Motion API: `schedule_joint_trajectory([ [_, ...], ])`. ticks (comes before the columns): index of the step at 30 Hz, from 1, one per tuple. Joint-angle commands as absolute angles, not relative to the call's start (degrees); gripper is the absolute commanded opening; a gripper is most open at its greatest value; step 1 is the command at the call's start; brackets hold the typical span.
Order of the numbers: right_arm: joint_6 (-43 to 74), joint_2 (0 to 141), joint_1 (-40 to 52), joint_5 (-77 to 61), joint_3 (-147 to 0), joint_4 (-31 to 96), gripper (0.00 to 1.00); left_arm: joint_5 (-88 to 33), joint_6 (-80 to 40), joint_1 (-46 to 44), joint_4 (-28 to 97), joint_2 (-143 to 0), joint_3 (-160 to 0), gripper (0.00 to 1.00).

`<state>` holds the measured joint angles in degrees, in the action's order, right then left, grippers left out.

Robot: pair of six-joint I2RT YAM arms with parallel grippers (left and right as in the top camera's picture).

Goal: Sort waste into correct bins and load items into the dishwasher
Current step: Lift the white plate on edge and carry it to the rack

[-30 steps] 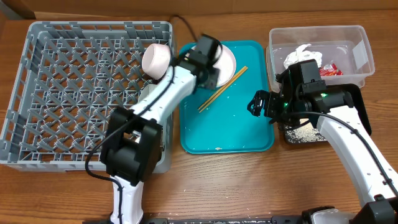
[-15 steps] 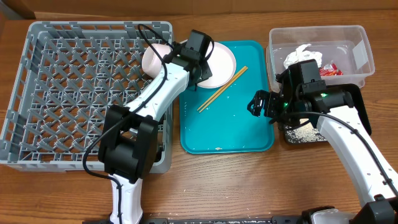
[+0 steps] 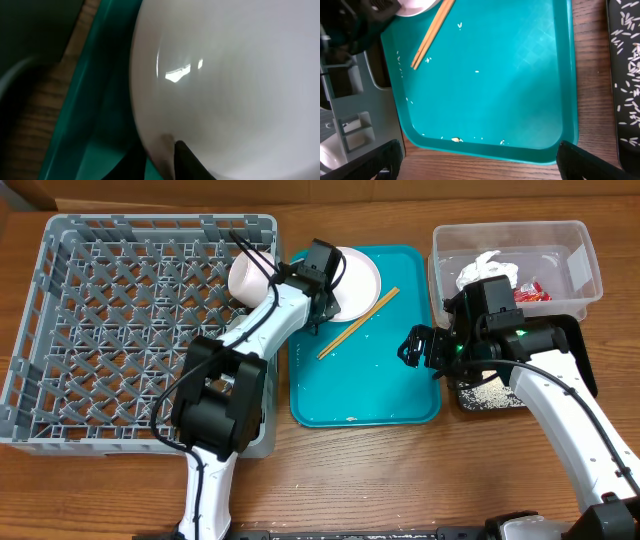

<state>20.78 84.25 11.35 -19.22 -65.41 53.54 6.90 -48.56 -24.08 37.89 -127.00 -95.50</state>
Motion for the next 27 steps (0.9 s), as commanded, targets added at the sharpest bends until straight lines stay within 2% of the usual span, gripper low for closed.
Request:
schedule_joint_trajectory([
  [1,20.6,83.3,11.6,-18.9,-66.8,53.3,1.00,7.8,-50.4,-24.4,37.7,-128.9,-95.0,0.12],
  [3,20.6,83.3,11.6,-18.9,-66.8,53.3,1.00,7.8,-50.4,-24.4,37.8,-129.2,-95.0,0.04],
  [15,20.6,83.3,11.6,-18.9,-66.8,53.3,1.00,8.1,-46.5,-24.4,38.6,-128.4,-98.0,0.04],
  [21,20.6,83.3,11.6,-18.9,-66.8,53.3,1.00,11.7,-35.5,-24.4,39.4,-123.9,-102.8,0.04],
  [27,20.6,83.3,11.6,-18.9,-66.8,53.3,1.00,18.8,-15.8,-24.4,44.1,-115.0,-108.5,0.04],
])
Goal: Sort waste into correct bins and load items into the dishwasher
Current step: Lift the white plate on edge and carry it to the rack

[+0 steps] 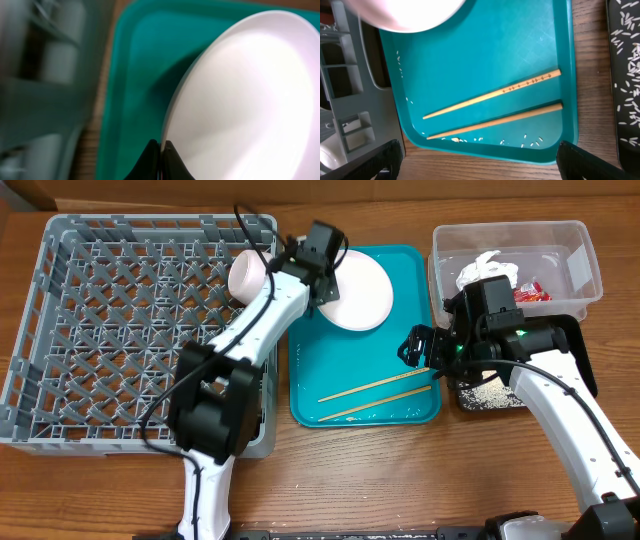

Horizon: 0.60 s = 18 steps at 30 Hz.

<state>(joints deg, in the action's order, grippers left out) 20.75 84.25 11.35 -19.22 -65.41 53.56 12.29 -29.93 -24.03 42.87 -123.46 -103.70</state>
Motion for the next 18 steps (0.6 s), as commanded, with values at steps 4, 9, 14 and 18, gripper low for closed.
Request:
schedule_joint_trajectory([
  [4,20.6,83.3,11.6,-18.9,-66.8,53.3,1.00,35.3,-5.2,-24.3,46.8,-107.4,-109.1,0.04],
  [9,20.6,83.3,11.6,-18.9,-66.8,53.3,1.00,50.3,2.8,-22.8,46.9,-103.3,-109.1,0.04],
  [14,20.6,83.3,11.6,-18.9,-66.8,53.3,1.00,57.6,7.5,-18.6,46.3,-103.7,-108.5,0.04],
  [18,20.6,83.3,11.6,-18.9,-66.8,53.3,1.00,57.6,8.2,-14.3,46.3,-104.3,-108.0,0.04],
])
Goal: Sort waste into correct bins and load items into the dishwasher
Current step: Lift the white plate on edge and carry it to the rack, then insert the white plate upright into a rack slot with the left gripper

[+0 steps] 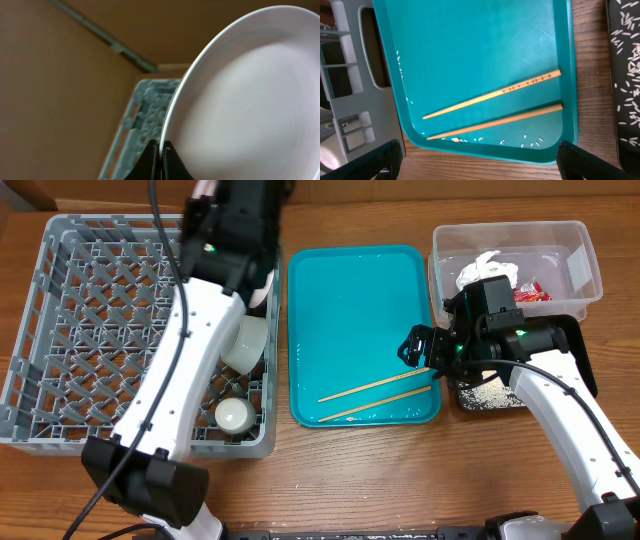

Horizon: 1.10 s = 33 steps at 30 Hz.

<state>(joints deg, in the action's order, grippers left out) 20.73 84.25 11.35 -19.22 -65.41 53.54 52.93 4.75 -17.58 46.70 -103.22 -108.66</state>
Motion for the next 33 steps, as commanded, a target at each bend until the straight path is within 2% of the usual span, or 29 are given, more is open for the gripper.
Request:
schedule_joint_trajectory([
  [1,20.6,83.3,11.6,-18.9,-66.8,53.3,1.00,57.6,8.2,-13.5,46.3,-104.4,-108.0,0.04],
  [12,20.6,83.3,11.6,-18.9,-66.8,53.3,1.00,55.9,18.3,-10.5,39.5,-108.3,-108.0,0.04],
  [24,20.6,83.3,11.6,-18.9,-66.8,53.3,1.00,58.0,21.3,-7.9,32.4,-116.6,-108.0,0.04],
  [33,20.5,83.3,11.6,-18.9,-66.8,53.3,1.00,55.4,20.9,-7.9,32.1,-119.7,-108.0,0.04],
])
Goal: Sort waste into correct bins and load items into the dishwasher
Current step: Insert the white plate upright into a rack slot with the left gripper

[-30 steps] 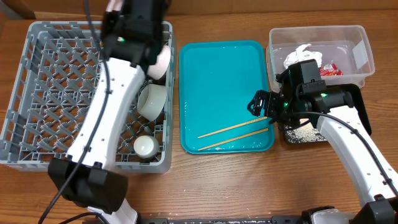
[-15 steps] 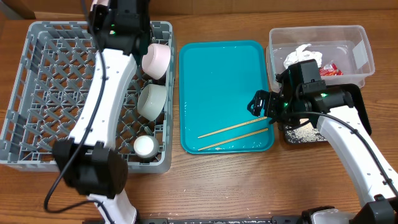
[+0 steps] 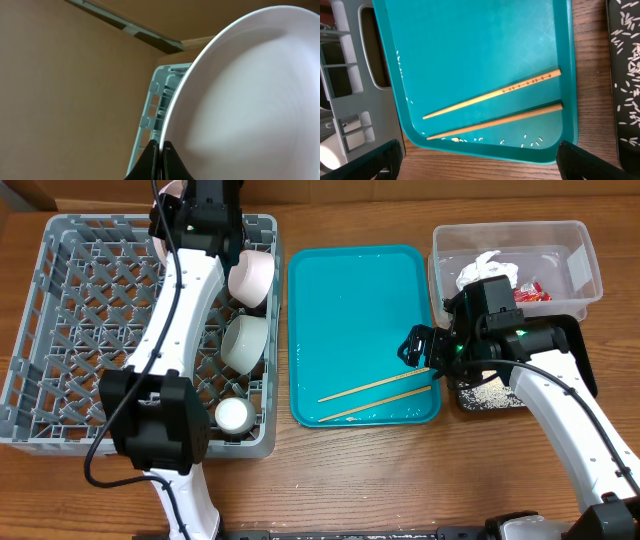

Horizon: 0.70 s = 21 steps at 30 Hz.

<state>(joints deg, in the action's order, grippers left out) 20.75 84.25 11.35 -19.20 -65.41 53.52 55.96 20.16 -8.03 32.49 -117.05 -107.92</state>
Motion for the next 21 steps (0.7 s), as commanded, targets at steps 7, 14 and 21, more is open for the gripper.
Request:
schedule_joint_trajectory([
  [7,20.6,83.3,11.6,-18.9,-66.8,53.3,1.00,55.5,15.4,-7.8,32.7,-121.6,-108.0,0.20],
  [14,20.6,83.3,11.6,-18.9,-66.8,53.3,1.00,55.5,14.5,-7.9,32.7,-121.6,-108.0,0.73],
  [21,20.6,83.3,11.6,-18.9,-66.8,53.3,1.00,55.9,9.7,-8.3,35.0,-118.8,-108.2,0.96],
])
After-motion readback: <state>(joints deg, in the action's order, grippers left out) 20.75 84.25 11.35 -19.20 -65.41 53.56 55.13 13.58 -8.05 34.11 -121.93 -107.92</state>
